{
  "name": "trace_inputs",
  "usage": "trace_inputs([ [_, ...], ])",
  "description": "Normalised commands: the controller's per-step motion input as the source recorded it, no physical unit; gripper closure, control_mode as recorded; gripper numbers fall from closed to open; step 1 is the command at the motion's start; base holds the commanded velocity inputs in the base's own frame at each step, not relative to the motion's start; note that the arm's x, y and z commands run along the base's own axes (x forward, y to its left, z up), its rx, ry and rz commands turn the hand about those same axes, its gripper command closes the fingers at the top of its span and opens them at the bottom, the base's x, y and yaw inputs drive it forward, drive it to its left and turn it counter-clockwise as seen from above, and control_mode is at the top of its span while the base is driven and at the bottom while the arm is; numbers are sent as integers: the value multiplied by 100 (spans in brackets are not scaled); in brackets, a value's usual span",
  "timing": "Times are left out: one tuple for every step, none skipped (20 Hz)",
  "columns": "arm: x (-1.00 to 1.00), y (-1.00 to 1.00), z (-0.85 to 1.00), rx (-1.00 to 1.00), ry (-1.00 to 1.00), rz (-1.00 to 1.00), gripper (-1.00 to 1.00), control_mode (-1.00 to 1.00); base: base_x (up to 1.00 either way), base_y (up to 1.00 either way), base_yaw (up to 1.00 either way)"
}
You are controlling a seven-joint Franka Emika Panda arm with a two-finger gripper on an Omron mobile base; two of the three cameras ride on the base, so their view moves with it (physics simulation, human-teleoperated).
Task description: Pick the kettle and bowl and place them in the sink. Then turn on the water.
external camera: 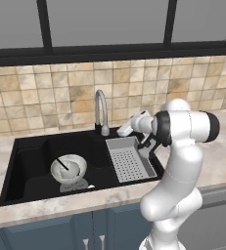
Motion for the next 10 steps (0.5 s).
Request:
trace_inputs([
  [23,0,-26,0,-6,-1,-100,-100,0,0,0],
  [24,0,-29,0,-6,-2,-100,-100,0,0,0],
  [23,0,-30,0,-7,-2,-100,-100,0,0,0],
  [18,0,-30,0,-6,-3,-100,-100,0,0,0],
  [8,0,-30,0,-6,-2,-100,-100,0,0,0],
  [4,0,-29,0,-4,-2,-100,-100,0,0,0],
  [0,0,-28,0,-4,-2,-100,-100,0,0,0],
  [0,0,-24,2,-2,-1,-100,-100,0,0,0],
  [0,0,-24,2,-4,0,-100,-100,0,0,0],
  [0,0,-21,2,-5,0,-100,-100,0,0,0],
])
